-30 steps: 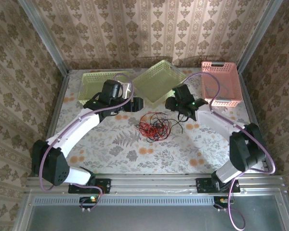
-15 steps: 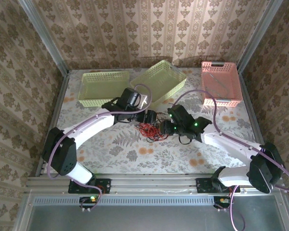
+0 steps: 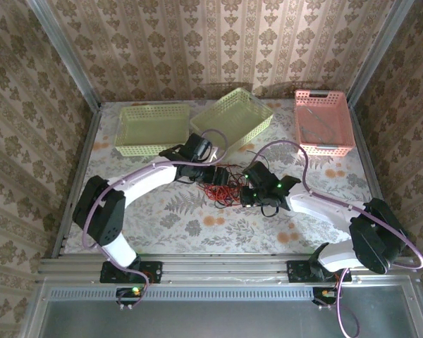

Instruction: Untangle the cables

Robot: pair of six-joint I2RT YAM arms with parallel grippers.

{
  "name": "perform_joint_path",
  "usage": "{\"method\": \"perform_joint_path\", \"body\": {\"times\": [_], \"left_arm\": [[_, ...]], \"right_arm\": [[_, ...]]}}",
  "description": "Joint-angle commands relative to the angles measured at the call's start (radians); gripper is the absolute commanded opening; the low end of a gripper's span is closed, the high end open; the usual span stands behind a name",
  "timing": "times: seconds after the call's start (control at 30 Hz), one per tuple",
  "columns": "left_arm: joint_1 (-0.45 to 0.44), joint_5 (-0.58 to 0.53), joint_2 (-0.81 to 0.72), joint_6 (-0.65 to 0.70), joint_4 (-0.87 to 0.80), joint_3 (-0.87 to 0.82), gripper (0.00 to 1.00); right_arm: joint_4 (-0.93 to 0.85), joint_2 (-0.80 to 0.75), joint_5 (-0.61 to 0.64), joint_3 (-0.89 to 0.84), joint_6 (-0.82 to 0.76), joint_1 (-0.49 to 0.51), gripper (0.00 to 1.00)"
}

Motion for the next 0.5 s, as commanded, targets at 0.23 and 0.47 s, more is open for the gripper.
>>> {"method": "perform_joint_path", "body": {"times": [0.23,0.47], "left_arm": [[0.071,0.071,0.099,-0.019,-0.05,0.081,0.61],[0.057,0.055,0.106,-0.005,-0.056,0.083,0.64]], "right_arm": [[-0.099,-0.022,-0.031,0.138,-0.113,-0.015,0.05],[-0.085,0.126,-0.103,0.173,-0.188,-0.044,0.42]]}}
